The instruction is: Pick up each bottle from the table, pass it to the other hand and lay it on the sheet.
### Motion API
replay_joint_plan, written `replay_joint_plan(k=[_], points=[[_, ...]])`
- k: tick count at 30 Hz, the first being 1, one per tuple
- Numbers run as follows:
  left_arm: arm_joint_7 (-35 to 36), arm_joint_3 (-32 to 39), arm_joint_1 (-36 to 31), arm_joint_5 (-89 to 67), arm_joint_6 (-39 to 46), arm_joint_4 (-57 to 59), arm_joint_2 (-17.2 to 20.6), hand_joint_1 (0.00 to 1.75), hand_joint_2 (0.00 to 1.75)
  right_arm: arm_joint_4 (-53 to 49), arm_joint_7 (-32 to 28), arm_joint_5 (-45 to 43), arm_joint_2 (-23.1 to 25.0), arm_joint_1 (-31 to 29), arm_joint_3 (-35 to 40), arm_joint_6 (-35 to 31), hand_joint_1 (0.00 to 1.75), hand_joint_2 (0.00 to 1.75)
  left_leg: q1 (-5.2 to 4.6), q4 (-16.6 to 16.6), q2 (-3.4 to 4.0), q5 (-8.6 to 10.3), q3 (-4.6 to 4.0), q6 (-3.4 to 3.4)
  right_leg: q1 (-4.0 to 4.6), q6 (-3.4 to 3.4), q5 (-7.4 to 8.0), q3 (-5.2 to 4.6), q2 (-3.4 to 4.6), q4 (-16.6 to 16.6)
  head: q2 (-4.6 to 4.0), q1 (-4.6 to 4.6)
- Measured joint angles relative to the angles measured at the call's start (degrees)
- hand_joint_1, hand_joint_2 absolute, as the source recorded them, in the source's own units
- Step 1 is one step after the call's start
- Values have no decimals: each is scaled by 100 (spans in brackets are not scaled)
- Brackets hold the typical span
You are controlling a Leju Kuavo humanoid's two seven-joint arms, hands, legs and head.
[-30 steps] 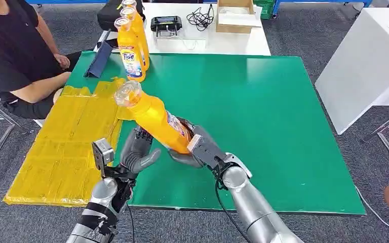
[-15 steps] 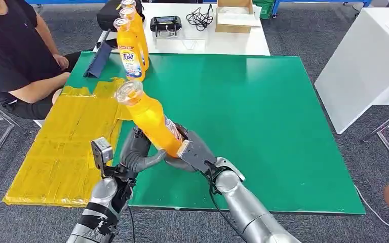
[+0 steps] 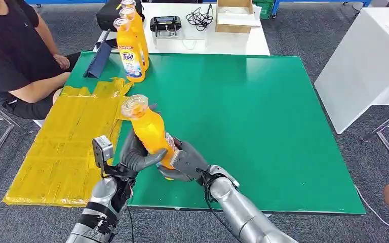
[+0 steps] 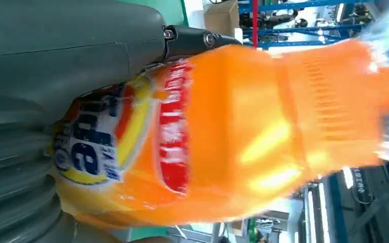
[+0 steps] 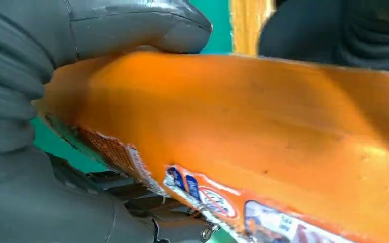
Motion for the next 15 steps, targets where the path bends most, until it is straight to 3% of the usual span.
replay_joint_plan(k=[5, 7, 15], points=[[107, 17, 2, 151, 0, 15, 11, 0, 175, 98, 79, 11, -2, -34, 90, 0, 175, 175, 0, 0, 0, 0, 0, 0, 0, 0, 0, 0, 0, 0, 0, 0], [133, 20, 7, 181, -4, 15, 15, 175, 175, 120, 94, 11, -2, -49, 133, 7, 175, 175, 0, 0, 0, 0, 0, 0, 0, 0, 0, 0, 0, 0, 0, 0], [-13, 2, 17, 72, -59, 15, 94, 175, 175, 194, 153, -26, -7, -155, 295, 13, 175, 175, 0, 0, 0, 0, 0, 0, 0, 0, 0, 0, 0, 0, 0, 2]])
